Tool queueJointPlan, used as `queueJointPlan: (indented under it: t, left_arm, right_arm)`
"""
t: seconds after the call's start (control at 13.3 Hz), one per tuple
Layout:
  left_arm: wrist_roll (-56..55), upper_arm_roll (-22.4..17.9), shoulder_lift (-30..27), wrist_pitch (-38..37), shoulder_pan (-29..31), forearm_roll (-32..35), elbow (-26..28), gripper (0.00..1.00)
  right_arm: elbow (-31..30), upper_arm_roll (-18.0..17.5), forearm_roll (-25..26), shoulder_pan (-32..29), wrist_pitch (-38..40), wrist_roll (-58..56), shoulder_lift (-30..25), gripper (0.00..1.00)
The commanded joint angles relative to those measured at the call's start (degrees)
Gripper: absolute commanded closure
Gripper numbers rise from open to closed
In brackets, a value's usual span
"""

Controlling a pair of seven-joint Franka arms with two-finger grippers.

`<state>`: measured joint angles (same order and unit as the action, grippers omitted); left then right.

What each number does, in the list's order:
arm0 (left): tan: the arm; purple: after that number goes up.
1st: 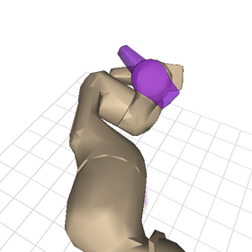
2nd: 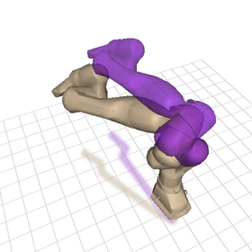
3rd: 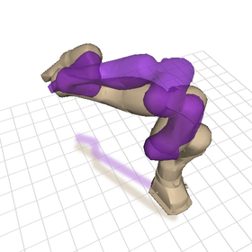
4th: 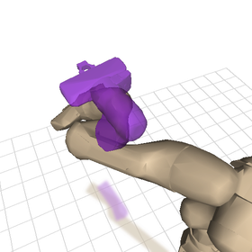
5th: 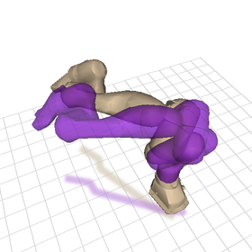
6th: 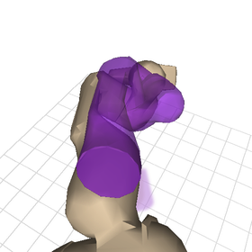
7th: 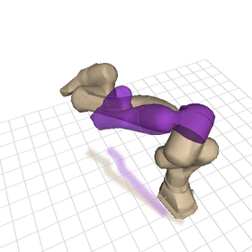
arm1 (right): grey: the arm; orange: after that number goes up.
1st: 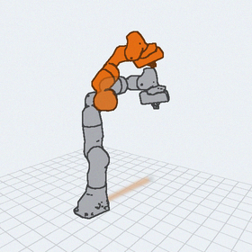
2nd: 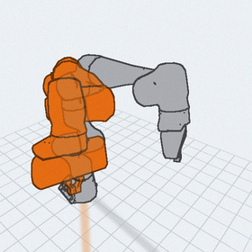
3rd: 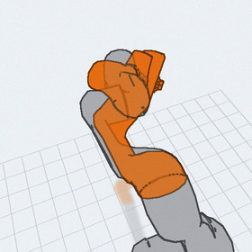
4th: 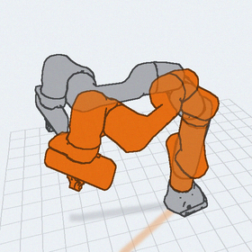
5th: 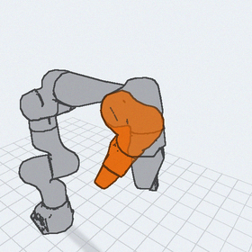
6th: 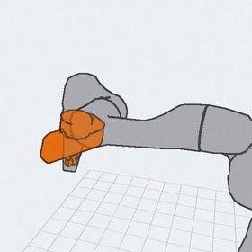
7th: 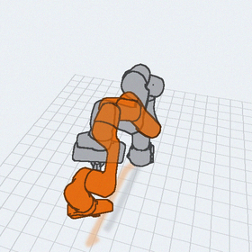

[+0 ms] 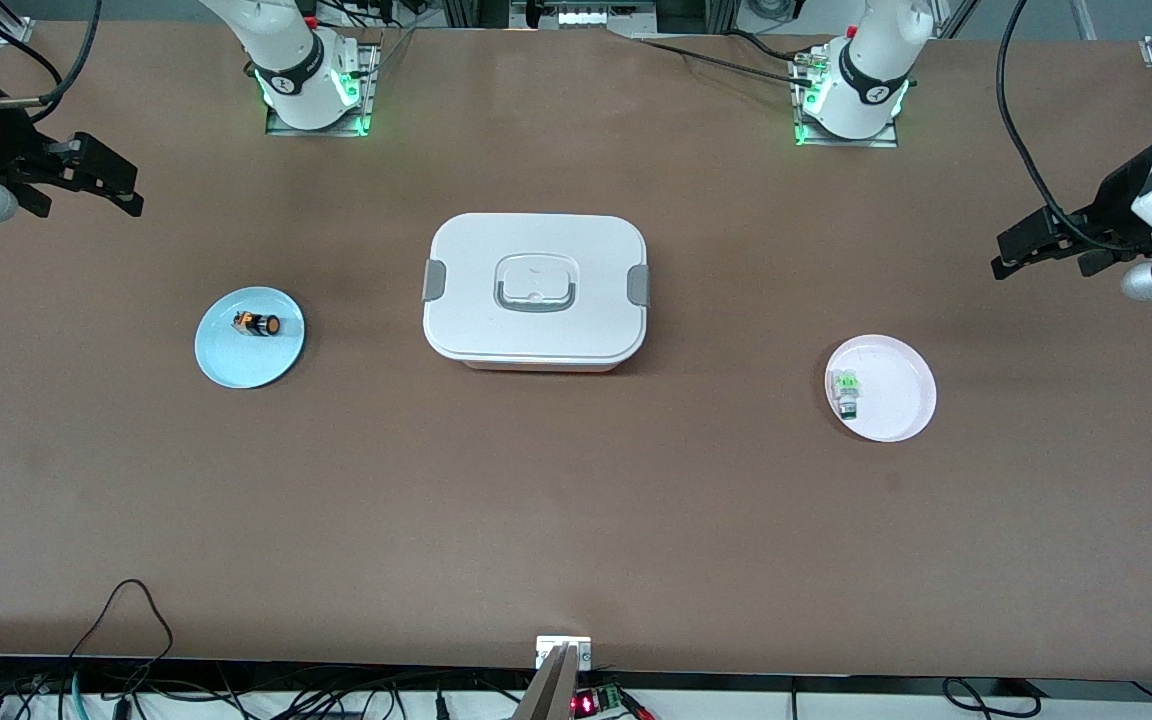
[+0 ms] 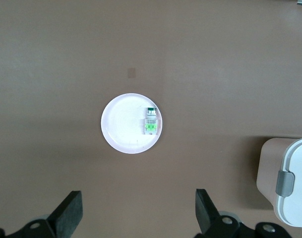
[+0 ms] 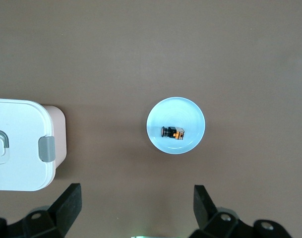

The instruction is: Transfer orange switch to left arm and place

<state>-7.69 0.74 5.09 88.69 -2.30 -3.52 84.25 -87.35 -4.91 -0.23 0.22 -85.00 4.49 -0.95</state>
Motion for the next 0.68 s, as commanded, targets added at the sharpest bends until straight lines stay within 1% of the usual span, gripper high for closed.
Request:
queueJointPlan:
  t: [0.0,0.6]
  left_arm:
    - [0.4,-1.1,0.7,0.1,-1.0,0.3,-0.5,0.00]
    - [0.5,-1.4,0.3,-0.4,-0.9,0.4,-0.7,0.00]
  right_arm:
    - [0.8,-0.1,-0.3,-0.7,1.2,-0.1,-0.4,0.00]
    - [0.8,0.0,0.3,-0.7,1.3,-0.1,-0.5,0.00]
